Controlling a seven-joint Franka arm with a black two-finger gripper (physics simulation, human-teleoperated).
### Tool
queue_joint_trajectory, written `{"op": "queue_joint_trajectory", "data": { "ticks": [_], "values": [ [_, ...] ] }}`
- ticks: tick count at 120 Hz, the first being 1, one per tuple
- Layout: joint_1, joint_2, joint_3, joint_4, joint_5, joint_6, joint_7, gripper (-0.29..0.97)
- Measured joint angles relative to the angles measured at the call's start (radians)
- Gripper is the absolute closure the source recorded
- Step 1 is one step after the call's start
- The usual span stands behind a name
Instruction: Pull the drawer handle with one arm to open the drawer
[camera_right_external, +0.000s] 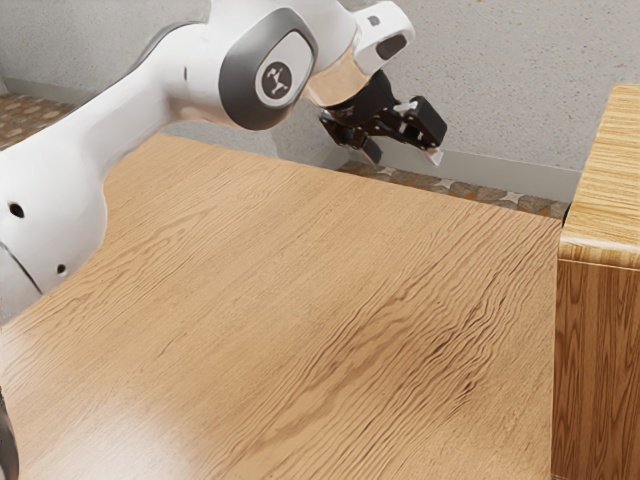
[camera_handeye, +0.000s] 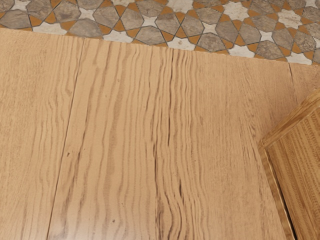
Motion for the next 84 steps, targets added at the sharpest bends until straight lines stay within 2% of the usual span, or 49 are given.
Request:
{"op": "queue_joint_trajectory", "data": {
  "ticks": [30, 58, 84],
  "values": [
    [-0.049, 0.014, 0.001, -0.008, -0.059, 0.099, -0.06, 0.0],
    [-0.09, 0.001, -0.001, -0.074, -0.101, 0.177, -0.098, 0.0],
    [-0.082, -0.029, -0.001, -0.099, -0.166, 0.131, -0.12, 0.0]
  ]
}}
